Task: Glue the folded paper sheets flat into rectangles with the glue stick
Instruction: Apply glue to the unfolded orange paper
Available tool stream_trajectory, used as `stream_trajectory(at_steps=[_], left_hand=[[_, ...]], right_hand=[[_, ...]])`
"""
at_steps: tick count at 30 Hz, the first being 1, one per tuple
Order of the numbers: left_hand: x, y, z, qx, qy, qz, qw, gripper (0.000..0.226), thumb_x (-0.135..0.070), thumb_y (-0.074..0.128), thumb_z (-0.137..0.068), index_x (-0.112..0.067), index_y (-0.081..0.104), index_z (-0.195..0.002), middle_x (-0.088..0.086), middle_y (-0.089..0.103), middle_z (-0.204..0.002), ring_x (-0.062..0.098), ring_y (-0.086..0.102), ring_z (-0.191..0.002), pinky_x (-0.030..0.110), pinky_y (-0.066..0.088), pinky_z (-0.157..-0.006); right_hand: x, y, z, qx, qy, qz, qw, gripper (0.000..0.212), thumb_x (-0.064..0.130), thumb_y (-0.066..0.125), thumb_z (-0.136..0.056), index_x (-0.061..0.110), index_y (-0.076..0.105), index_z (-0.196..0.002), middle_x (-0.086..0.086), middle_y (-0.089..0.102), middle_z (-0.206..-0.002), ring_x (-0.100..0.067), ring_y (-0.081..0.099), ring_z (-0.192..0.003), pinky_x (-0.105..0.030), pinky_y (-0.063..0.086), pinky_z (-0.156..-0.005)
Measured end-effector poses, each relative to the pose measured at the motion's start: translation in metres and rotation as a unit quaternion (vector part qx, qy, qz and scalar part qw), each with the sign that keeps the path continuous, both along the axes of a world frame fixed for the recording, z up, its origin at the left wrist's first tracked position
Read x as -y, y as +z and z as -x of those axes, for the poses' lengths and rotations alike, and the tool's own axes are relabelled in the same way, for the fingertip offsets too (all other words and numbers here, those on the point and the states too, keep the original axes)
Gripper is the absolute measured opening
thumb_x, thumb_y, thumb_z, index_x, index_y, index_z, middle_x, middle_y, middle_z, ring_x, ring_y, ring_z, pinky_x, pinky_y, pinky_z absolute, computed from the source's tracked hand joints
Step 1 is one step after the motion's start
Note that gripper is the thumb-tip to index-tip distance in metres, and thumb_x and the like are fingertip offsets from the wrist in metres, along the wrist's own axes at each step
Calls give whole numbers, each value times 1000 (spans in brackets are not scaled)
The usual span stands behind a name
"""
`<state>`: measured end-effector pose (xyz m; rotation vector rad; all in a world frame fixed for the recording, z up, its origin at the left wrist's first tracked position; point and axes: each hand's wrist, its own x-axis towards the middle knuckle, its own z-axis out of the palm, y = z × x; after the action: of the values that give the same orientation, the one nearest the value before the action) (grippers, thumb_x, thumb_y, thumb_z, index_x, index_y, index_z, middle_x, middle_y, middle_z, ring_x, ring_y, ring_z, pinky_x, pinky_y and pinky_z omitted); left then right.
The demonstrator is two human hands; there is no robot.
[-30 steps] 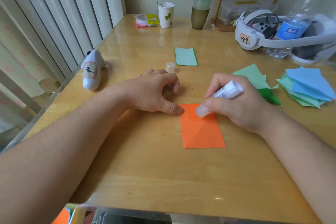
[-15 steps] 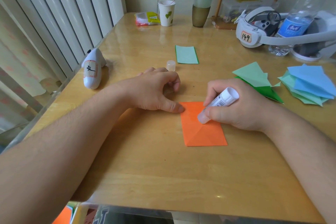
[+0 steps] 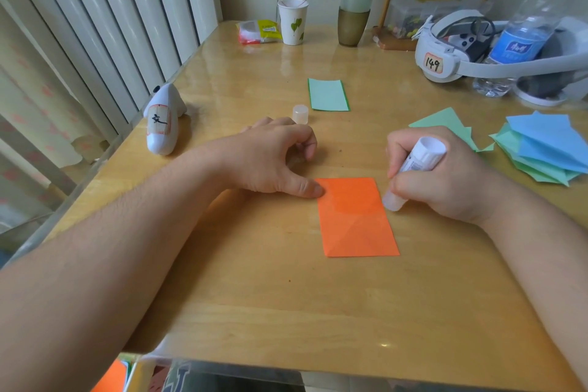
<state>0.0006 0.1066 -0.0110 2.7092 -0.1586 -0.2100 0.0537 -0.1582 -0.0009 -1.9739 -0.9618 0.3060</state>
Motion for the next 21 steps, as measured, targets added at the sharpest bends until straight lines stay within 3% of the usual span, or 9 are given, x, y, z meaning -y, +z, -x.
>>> stream_trajectory(at_steps=[5, 7, 9, 13, 21], left_hand=[[1, 1, 0, -7, 2, -2, 1000, 63, -85, 64, -52, -43, 52, -97, -23, 46, -104, 14, 40, -109, 49, 39, -109], [1, 2, 1, -7, 3, 3, 1000, 64, -84, 64, -51, -42, 52, -97, -23, 46, -103, 14, 39, -109, 48, 38, -109], [1, 3, 1, -9, 7, 7, 1000, 66, -84, 64, -50, -41, 52, -98, -23, 47, -104, 14, 39, -110, 47, 38, -109], [4, 2, 2, -8, -3, -21, 1000, 70, -88, 63, -47, -42, 50, -97, -23, 46, -107, 16, 38, -111, 44, 38, -107], [4, 1, 3, -4, -3, -30, 1000, 73, -90, 63, -44, -43, 49, -98, -21, 46, -107, 17, 38, -109, 44, 37, -107]], right_hand=[[-10, -2, 10, -50, 23, -101, 993, 14, 3, 64, -71, 10, 54, -64, 4, 63, -54, -4, 52, -52, -19, 38, -54], [-17, -5, 16, -39, 25, -84, 995, 18, 19, 75, -71, 9, 60, -70, 3, 62, -59, -4, 52, -57, -20, 38, -54], [-23, -9, 20, -18, 28, -55, 998, 29, 40, 77, -65, 16, 64, -74, -11, 62, -67, -12, 51, -62, -29, 38, -56], [-27, -11, 23, 9, 14, -18, 1000, 36, 53, 75, -61, 22, 67, -79, -14, 66, -78, -28, 57, -70, -37, 40, -56], [-19, -2, 18, -14, 20, 48, 999, 33, 48, 79, -60, 22, 64, -75, -8, 61, -71, -6, 48, -62, -26, 36, -55]])
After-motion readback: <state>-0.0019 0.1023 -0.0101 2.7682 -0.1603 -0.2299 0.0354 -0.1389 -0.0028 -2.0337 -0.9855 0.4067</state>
